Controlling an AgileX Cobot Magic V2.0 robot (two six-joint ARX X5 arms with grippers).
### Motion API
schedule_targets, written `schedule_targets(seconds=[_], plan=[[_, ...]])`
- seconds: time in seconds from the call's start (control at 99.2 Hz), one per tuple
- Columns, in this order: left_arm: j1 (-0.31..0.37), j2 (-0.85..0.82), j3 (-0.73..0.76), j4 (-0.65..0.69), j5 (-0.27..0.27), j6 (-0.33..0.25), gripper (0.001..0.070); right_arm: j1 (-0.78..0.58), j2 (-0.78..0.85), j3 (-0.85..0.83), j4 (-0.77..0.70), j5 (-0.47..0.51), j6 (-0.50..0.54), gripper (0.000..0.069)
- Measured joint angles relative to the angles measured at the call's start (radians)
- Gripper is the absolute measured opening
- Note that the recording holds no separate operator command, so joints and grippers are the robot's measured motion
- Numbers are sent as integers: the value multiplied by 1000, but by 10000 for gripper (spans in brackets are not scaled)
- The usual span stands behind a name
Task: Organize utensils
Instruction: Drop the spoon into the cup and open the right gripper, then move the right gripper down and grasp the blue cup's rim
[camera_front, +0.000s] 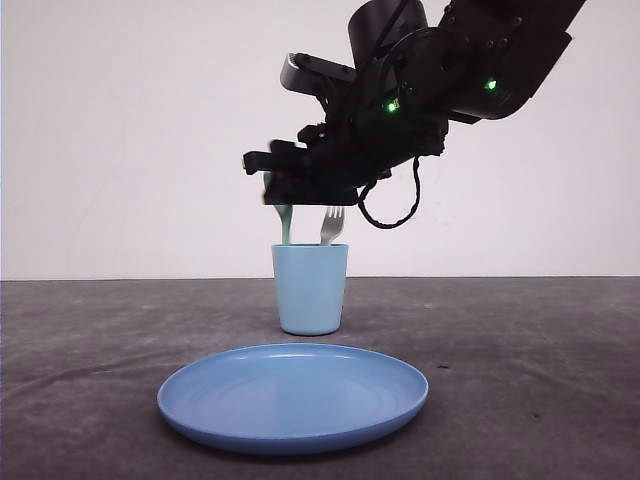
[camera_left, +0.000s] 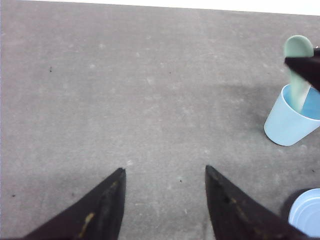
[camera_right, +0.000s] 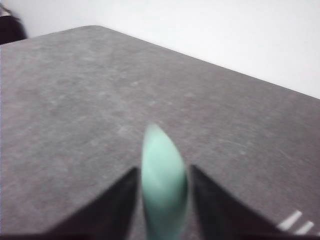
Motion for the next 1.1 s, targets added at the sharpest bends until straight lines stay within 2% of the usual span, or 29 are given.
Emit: schedule_targets(seconds=[0.111,0.202,0.313,0.464,0.756,0.988,1.099], plan=[[0,0,0,0,0,0,300,0,0,0,-3,-27,6,438],[0,0,0,0,0,0,300,0,-11,0,-23,-32,7,475],[0,0,0,0,0,0,300,0,-61,0,-74,-32,7,486],[0,0,0,0,0,0,300,0,-203,0,-227,-34,7,486],[0,0,0,0,0,2,300,-2,-477,0,-657,-21,7,486],[0,0,0,0,0,3,300,-3,-663,0,-893,126,7,486],[0,0,0,0,0,3,300,-19,-726,0,-999,154,8,486]])
